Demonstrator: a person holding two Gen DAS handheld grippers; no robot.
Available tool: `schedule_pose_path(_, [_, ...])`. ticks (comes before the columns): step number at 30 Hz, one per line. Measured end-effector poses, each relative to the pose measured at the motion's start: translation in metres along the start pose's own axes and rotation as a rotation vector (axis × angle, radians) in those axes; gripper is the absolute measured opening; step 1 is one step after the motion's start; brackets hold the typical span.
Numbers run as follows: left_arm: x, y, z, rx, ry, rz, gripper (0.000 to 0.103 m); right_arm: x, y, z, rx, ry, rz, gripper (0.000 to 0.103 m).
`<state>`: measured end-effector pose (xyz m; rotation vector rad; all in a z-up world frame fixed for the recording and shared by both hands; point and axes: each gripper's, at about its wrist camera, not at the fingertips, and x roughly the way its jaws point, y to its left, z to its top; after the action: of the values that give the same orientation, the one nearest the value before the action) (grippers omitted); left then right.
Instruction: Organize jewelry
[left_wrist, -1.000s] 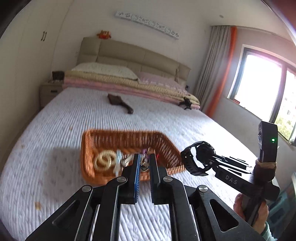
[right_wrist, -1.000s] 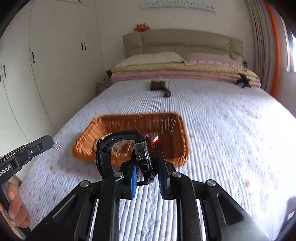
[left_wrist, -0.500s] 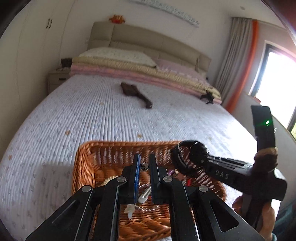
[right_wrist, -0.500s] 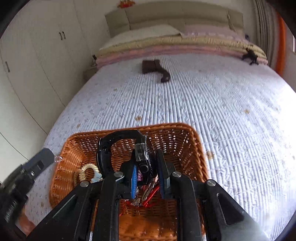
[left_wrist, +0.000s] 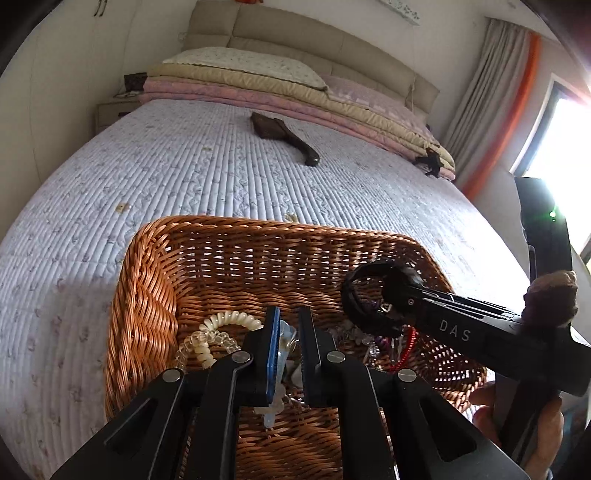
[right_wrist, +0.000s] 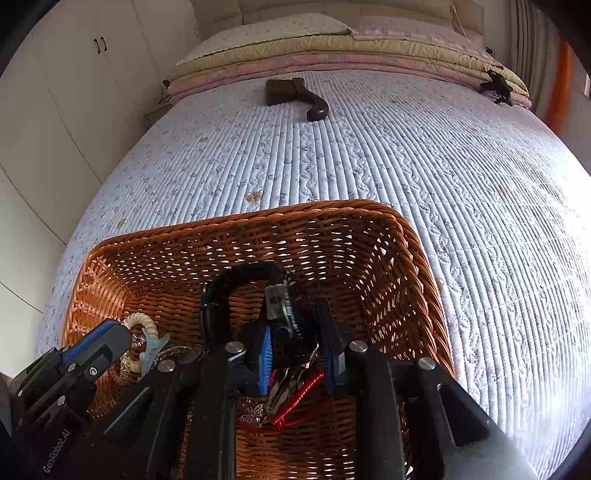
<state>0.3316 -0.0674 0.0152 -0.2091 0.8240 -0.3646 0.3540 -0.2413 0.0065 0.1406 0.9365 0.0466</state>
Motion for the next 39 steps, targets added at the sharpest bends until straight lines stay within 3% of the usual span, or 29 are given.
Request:
schedule_pose_path(3, [-0.012, -0.002, -0.002, 0.001, -0.003, 0.002, 0.040, -0.024, 0.002, -0.004, -0.023, -0.056, 0.011, 0.037])
schedule_pose_path(7, [-0.057, -0.010, -0.010, 0.025, -0.083, 0.010, 0.040, -0.079, 0.005, -0.024, -0.061, -0.179, 0.027, 0.038])
schedule_pose_path(10, [-0.114, -0.023, -0.035, 0.071, -0.202, 0.061, 0.049, -0.131, 0.002, -0.060, -0.063, -0.309, 0.050, 0.046])
schedule_pose_path(12, [-0.146, -0.029, -0.053, 0.096, -0.279, 0.086, 0.059, -0.157, 0.002, -0.087, -0.060, -0.385, 0.055, 0.061])
schedule_pose_path(18, [-0.220, -0.046, -0.124, 0.140, -0.474, 0.175, 0.071, -0.223, 0.016, -0.181, -0.108, -0.608, -0.018, 0.069])
schedule_pose_path(20, [-0.225, -0.045, -0.143, 0.144, -0.505, 0.204, 0.071, -0.231, 0.022, -0.206, -0.122, -0.662, -0.044, 0.076])
schedule_pose_path(22, [-0.221, -0.041, -0.164, 0.138, -0.514, 0.216, 0.072, -0.231, 0.027, -0.231, -0.135, -0.701, -0.077, 0.076])
schedule_pose_path(24, [-0.209, -0.036, -0.180, 0.128, -0.478, 0.254, 0.072, -0.228, 0.027, -0.246, -0.136, -0.708, -0.079, 0.077])
schedule_pose_path(26, [-0.200, -0.030, -0.189, 0.123, -0.452, 0.244, 0.072, -0.224, 0.032, -0.257, -0.163, -0.705, -0.083, 0.077])
schedule_pose_path(31, [-0.193, -0.019, -0.210, 0.069, -0.478, 0.229, 0.072, -0.216, 0.034, -0.272, -0.187, -0.726, -0.106, 0.077])
schedule_pose_path(37, [-0.197, -0.031, -0.222, 0.133, -0.518, 0.262, 0.072, -0.209, 0.035, -0.283, -0.195, -0.754, -0.148, 0.078])
schedule_pose_path(39, [-0.194, -0.040, -0.225, 0.172, -0.521, 0.291, 0.072, -0.208, 0.035, -0.286, -0.195, -0.751, -0.178, 0.086])
